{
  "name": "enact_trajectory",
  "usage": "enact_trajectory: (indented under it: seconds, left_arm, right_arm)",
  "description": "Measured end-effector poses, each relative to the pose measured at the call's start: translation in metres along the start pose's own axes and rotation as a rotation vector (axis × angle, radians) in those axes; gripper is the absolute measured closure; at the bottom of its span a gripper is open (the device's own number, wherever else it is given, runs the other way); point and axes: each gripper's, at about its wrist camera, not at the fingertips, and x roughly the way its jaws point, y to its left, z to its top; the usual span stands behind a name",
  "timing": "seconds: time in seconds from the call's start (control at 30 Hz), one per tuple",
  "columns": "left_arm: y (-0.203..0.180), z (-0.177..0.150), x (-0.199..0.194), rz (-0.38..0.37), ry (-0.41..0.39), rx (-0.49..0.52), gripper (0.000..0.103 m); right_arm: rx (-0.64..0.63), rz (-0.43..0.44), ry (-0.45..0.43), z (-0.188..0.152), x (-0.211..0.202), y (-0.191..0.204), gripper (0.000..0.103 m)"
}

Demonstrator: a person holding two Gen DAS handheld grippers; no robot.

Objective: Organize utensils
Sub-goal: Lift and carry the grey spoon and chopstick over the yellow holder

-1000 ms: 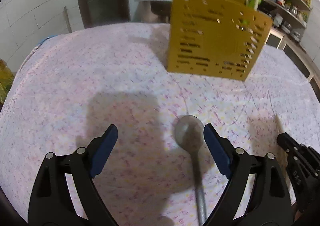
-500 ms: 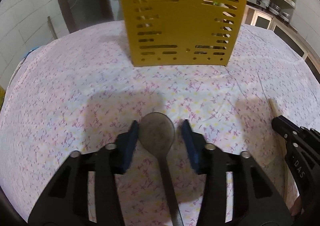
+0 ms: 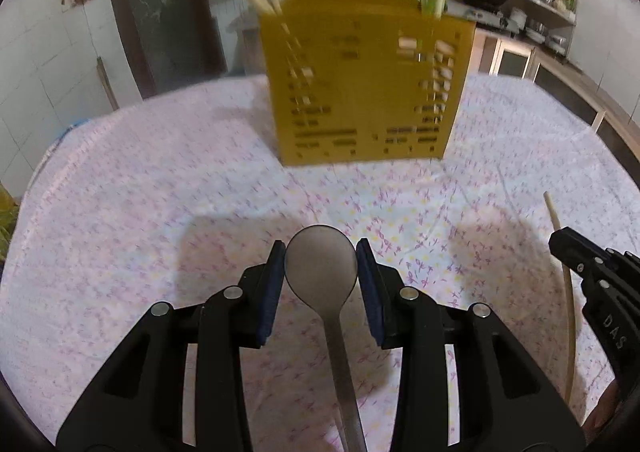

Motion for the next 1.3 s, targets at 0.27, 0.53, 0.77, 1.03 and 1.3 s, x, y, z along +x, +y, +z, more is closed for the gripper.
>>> enact_trajectory:
  seconds: [0.27, 0.53, 0.77, 1.03, 1.3]
  left_arm:
    - [0.022, -0.005, -0.057, 0.001, -0.174, -0.022, 0.068]
    - [0.04, -0.016, -0.094, 0.012, -0.274, -0.043, 0.068]
    - [0.05, -0.024, -0.106, 0.017, -0.335, -0.047, 0.068]
    - [0.059, -0.022, -0.115, 0.017, -0.378, -0.067, 0.068]
    - [0.061, -0.012, -0.128, 0.02, -0.422, -0.049, 0.068]
  right_arm:
    - [0.012, 0.038, -0.193, 0.001, -0.052, 0.013, 0.097]
    - [0.01, 0.049, -0.351, -0.005, -0.08, 0.026, 0.097]
    - [-0.005, 0.043, -0.412, -0.007, -0.089, 0.032, 0.097]
    - [-0.026, 0.054, -0.485, -0.002, -0.103, 0.041, 0.097]
    - [-0.046, 0.059, -0.527, 0.006, -0.109, 0.048, 0.097]
